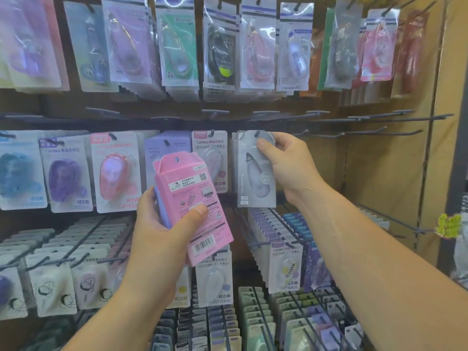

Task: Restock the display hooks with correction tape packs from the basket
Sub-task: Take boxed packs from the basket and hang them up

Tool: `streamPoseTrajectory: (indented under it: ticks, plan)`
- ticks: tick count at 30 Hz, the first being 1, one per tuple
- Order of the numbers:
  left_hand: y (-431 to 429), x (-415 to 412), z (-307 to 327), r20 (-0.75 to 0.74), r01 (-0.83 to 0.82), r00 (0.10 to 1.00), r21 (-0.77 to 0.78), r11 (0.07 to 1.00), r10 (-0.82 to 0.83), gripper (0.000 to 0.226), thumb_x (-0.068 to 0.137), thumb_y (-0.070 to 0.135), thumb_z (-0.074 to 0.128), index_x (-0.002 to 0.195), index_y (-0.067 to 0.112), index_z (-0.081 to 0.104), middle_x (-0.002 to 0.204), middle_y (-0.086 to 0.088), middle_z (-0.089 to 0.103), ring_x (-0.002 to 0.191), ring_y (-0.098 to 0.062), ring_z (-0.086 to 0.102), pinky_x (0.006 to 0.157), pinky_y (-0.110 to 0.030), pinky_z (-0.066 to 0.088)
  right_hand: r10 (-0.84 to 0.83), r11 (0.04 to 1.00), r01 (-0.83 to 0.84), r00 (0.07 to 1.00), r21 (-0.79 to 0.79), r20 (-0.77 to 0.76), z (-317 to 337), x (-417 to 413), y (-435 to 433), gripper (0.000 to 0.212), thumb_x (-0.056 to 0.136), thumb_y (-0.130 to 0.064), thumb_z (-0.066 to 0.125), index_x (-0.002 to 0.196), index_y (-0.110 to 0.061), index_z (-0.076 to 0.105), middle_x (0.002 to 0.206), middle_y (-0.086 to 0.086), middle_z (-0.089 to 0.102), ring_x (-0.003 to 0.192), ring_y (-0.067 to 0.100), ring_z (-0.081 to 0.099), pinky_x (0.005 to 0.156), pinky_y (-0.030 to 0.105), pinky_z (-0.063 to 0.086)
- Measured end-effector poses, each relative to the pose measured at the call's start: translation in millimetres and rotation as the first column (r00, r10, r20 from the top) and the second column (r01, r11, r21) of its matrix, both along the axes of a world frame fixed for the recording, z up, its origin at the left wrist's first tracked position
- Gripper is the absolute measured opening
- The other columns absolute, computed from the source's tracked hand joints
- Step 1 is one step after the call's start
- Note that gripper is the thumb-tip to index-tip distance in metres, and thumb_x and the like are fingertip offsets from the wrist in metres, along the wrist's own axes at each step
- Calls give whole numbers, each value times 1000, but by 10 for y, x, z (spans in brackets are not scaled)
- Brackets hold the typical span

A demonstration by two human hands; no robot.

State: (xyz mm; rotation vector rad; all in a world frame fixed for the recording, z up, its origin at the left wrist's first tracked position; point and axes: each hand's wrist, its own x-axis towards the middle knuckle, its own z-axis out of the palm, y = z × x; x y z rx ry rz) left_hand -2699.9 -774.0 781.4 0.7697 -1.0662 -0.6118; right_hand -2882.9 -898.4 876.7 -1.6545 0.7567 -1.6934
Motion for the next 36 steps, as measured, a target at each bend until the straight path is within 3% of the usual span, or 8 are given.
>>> streamPoseTrajectory:
  ticks: [11,15,19,22,25,28,32,36]
  plan:
    - [95,112,-1,15,94,995,3,996,-94,66,72,26,77,135,29,59,115,2,79,98,-23,79,68,-35,65,-157,975,152,987,163,17,63,216,-281,37,95,-30,74,124,-16,58,92,-12,59,73,0,56,42,8,41]
    - [124,131,-4,-9,154,988,21,988,-154,64,73,25,77,135,27,60,118,-2,78,100,-27,79,69,-36,65,-280,952,280,960,122,-22,-140,201,-75,37,92,-41,73,122,-23,61,107,-10,62,90,4,57,64,18,41]
    - [86,55,-9,-31,178,984,39,983,-176,61,72,23,76,131,22,63,115,-5,79,96,-27,79,67,-34,64,87,985,-76,994,154,-69,-462,143,608,27,95,-49,64,102,-24,70,87,-15,71,95,10,66,78,30,55]
    - [48,-96,2,-44,185,982,58,981,-182,59,73,25,78,130,18,63,115,-9,79,98,-28,79,71,-39,64,331,936,-302,930,180,-160,-672,111,933,27,91,-36,72,112,-18,72,105,-1,77,101,21,74,87,39,62]
    - [22,-275,38,-43,139,990,74,988,-136,64,73,42,93,127,22,64,113,-7,80,98,-30,79,79,-51,64,316,942,-298,942,153,-114,-771,25,984,26,90,-21,76,115,-15,73,108,6,77,102,23,74,89,39,62]
    - [37,-441,89,-44,103,994,89,991,-99,70,64,63,72,121,23,63,106,-5,81,94,-26,80,79,-50,64,261,961,-245,958,130,-121,-819,-79,988,20,94,-18,72,114,-14,74,105,3,79,99,22,75,89,41,62]
    - [51,-550,96,-9,162,987,102,981,-162,62,72,62,62,124,27,61,108,-1,81,96,-24,80,74,-47,66,243,961,-224,963,161,-116,-864,-209,967,19,97,-19,69,115,-12,70,106,4,78,100,23,75,89,42,61]
    - [54,-606,60,81,145,985,50,988,-149,56,76,52,64,130,37,57,118,9,78,109,-16,75,95,-44,59,284,927,-293,956,236,70,-849,-321,973,24,101,-21,60,121,-8,64,113,9,77,107,29,73,90,45,61]
